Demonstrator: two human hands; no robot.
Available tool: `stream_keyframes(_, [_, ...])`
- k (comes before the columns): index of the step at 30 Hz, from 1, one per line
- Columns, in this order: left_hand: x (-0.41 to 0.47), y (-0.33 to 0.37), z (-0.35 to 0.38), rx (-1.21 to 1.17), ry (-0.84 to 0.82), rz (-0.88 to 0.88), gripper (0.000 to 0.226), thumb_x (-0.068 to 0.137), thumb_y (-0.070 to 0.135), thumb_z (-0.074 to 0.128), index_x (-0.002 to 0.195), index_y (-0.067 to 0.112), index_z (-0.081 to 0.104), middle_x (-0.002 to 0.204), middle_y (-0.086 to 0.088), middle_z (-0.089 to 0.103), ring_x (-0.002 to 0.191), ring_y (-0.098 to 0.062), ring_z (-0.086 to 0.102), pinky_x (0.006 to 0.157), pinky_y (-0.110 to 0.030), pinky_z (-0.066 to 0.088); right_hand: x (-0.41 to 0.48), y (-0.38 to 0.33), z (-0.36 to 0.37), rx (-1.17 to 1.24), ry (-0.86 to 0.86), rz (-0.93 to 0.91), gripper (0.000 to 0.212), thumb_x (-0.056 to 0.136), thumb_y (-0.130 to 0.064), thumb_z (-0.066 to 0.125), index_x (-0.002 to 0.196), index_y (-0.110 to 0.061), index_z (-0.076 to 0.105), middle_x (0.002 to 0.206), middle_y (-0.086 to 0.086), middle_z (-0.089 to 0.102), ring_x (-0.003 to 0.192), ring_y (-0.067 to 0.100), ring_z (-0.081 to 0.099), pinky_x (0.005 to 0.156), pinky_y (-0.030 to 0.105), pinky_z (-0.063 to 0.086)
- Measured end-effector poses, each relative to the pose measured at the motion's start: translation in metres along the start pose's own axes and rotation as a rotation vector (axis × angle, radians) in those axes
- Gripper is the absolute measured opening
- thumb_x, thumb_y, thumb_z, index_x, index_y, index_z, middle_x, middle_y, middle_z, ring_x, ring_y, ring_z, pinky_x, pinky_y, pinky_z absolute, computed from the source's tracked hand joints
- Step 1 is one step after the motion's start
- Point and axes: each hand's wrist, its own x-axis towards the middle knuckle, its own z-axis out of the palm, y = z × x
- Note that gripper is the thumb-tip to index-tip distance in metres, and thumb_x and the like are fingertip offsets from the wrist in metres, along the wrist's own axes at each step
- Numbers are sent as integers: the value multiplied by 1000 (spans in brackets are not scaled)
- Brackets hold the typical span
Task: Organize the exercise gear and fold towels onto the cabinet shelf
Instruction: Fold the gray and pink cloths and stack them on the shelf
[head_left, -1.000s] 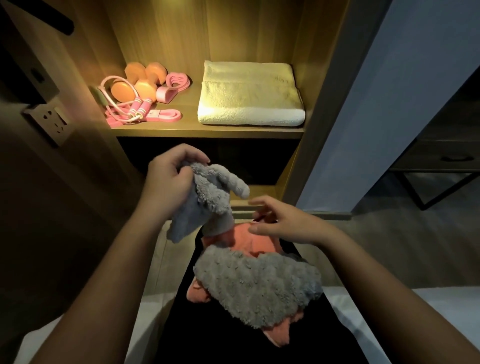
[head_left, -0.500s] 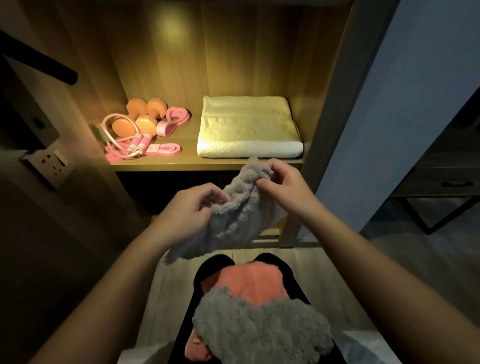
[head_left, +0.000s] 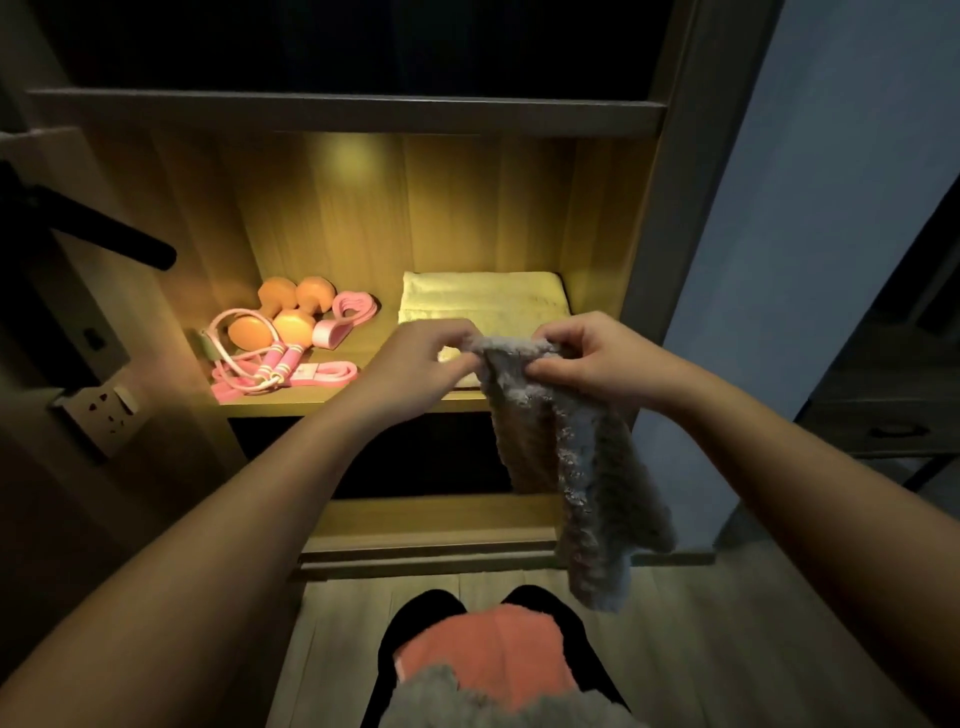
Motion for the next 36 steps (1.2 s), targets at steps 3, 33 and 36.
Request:
stream_keyframes(3, [3, -6, -10, -211, 150, -109, 8, 86, 6, 60, 83, 9, 67, 76, -5, 62, 77, -17, 54, 75, -32, 42, -7, 15, -16, -33, -19, 107, 28, 88, -31, 70, 69, -13, 59, 54, -13, 53, 50, 3, 50, 49, 20, 40])
stream_keyframes(33, [176, -229, 103, -283, 448, -875, 57, 97, 9, 48, 149, 23, 32, 104, 3, 63, 76, -15, 64, 59, -30, 55, 229, 244, 20, 103, 724, 707, 28, 99, -17, 49, 125, -10, 55, 112, 11, 66, 80, 21, 64, 64, 34, 52])
stream_keyframes(36, [168, -239, 129, 214, 205, -623, 70, 92, 19, 46, 154, 21, 14, 139, -17, 49, 127, -36, 50, 104, -56, 43, 229, 251, 43, -137, 557, 659, 61, 101, -28, 41, 154, -25, 12, 124, 6, 63, 57, 10, 54, 42, 21, 39])
